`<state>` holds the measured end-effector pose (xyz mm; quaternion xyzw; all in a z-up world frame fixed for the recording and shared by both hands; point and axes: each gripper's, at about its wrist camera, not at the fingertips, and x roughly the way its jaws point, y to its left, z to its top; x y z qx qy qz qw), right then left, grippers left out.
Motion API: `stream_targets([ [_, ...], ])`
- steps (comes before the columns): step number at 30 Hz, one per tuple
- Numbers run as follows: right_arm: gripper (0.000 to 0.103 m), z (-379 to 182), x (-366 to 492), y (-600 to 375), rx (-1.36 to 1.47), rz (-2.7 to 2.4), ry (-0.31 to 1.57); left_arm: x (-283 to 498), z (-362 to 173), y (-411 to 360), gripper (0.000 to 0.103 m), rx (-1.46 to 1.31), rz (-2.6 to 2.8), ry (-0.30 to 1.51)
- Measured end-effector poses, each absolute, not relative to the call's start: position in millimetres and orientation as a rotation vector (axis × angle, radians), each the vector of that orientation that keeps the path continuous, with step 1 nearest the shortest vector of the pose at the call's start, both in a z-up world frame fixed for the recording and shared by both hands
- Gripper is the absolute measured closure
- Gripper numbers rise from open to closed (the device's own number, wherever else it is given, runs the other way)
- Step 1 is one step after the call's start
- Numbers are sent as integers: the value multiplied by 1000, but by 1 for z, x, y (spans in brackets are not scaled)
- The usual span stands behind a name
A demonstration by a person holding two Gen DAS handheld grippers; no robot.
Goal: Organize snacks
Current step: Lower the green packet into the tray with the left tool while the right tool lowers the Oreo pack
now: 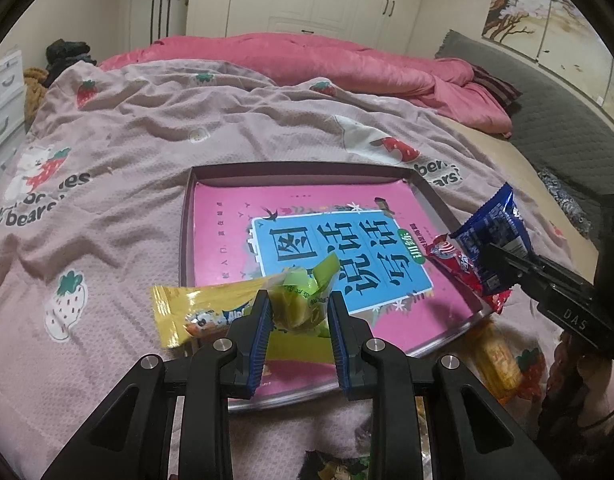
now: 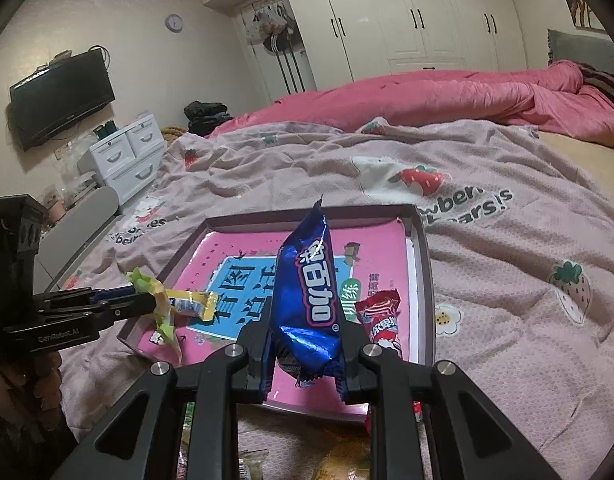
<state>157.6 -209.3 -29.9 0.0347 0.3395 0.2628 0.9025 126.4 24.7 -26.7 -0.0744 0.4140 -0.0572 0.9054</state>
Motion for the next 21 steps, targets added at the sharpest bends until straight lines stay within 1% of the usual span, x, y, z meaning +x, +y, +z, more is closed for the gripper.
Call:
stream_targets([
  [8, 79, -43, 165, -208, 67, 527, 757, 135, -35, 21, 74, -152, -120, 878],
  [21, 79, -49, 166, -201, 48, 525, 771, 138, -42, 18, 74, -134, -115, 892],
])
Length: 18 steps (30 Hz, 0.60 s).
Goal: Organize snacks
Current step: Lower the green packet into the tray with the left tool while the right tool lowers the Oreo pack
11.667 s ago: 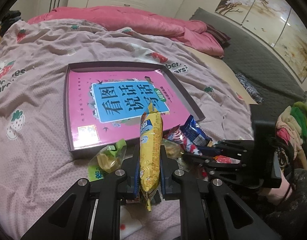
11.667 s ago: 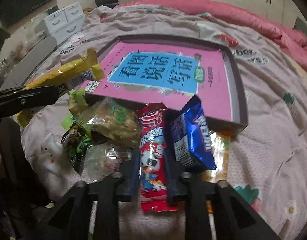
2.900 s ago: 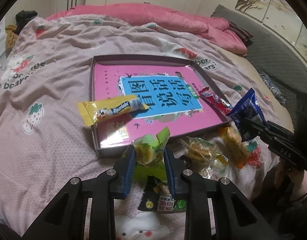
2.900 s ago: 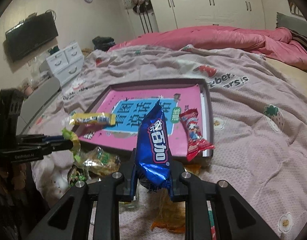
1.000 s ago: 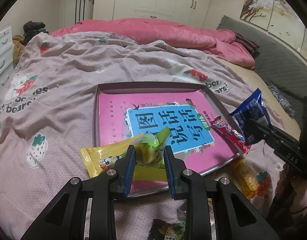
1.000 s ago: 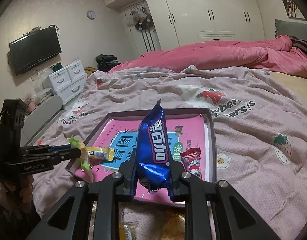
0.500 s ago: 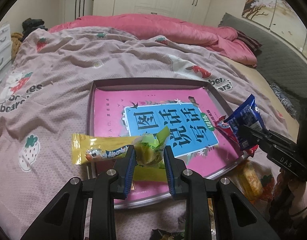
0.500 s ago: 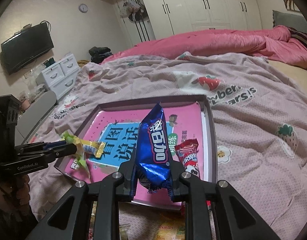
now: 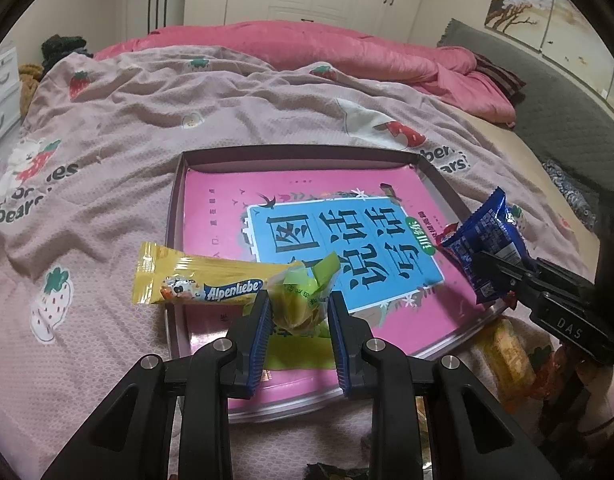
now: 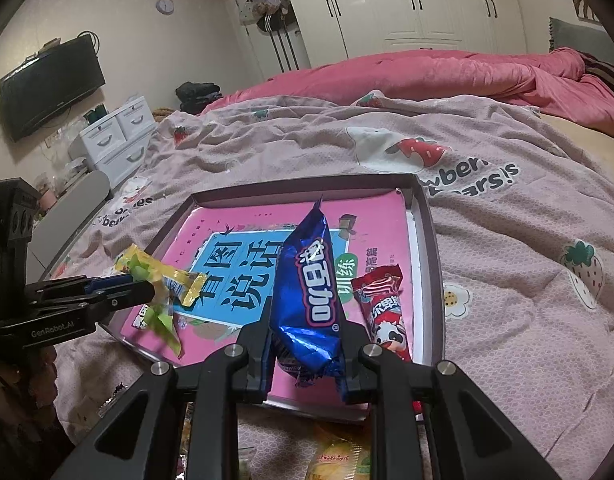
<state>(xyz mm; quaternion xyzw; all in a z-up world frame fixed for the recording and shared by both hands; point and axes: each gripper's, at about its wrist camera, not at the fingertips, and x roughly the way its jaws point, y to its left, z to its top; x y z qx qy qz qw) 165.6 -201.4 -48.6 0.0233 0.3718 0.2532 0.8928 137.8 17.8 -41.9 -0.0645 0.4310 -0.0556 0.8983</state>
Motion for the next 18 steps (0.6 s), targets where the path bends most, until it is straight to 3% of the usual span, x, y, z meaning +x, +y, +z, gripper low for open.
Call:
stream_targets([
  [18, 79, -54, 167, -200, 22, 503, 784, 138, -45, 20, 74, -126, -110, 897],
])
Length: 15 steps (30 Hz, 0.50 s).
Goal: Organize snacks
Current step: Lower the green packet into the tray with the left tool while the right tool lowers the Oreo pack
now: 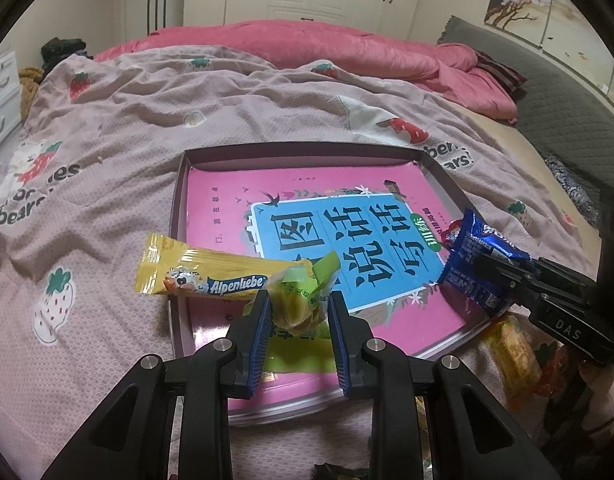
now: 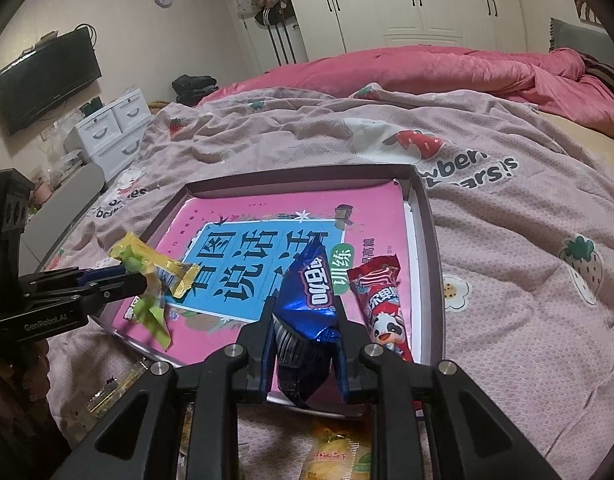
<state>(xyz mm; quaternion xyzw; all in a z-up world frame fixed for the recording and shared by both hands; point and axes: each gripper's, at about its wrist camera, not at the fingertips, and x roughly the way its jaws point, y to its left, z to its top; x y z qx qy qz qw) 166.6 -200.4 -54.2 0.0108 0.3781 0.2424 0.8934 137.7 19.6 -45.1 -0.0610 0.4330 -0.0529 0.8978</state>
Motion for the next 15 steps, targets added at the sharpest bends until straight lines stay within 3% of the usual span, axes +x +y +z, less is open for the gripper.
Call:
stream_targets([
  [15, 78, -53, 168, -206, -1, 458, 772, 139, -49, 21, 73, -131, -108, 912],
])
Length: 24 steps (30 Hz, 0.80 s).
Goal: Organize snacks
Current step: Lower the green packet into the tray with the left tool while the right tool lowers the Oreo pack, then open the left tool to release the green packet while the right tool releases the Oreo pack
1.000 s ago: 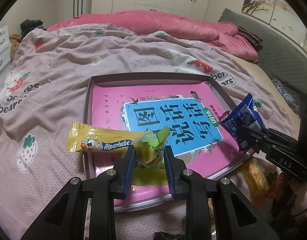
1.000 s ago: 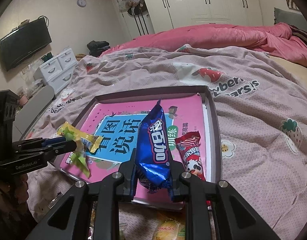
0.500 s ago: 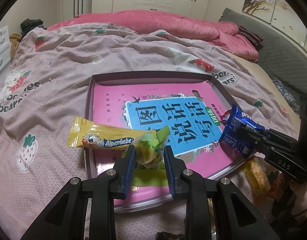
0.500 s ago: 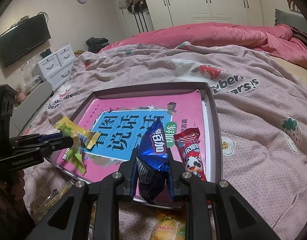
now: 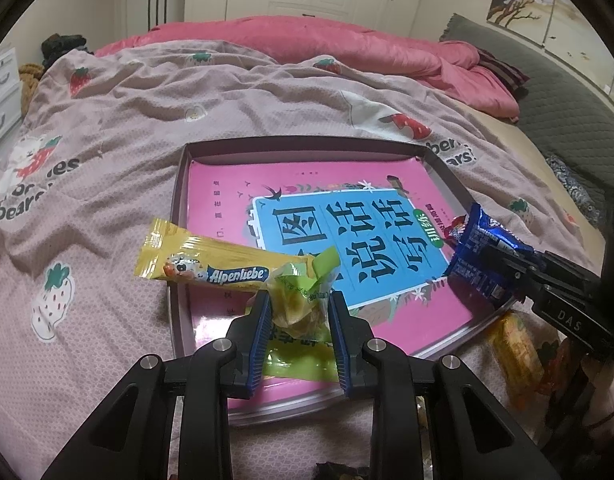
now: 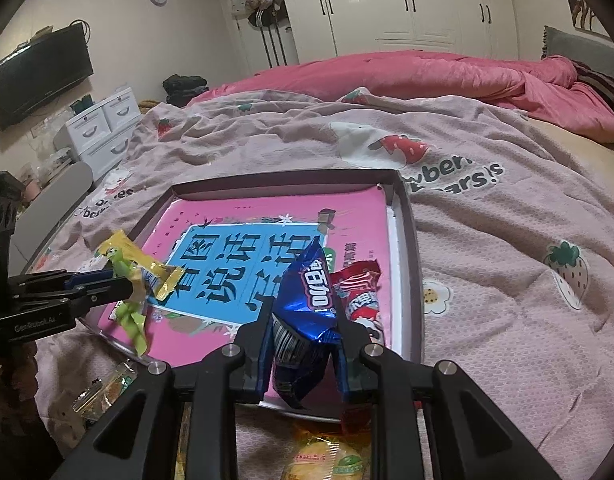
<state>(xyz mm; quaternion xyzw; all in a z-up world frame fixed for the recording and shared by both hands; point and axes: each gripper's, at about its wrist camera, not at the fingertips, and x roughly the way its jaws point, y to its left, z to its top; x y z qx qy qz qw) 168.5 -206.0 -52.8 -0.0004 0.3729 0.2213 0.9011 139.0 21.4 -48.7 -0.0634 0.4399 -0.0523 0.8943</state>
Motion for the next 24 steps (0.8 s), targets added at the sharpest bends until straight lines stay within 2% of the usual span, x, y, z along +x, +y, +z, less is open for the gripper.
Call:
stream_targets([
  [24, 69, -36, 164, -223, 34, 409, 702, 134, -36, 23, 72, -102, -78, 875],
])
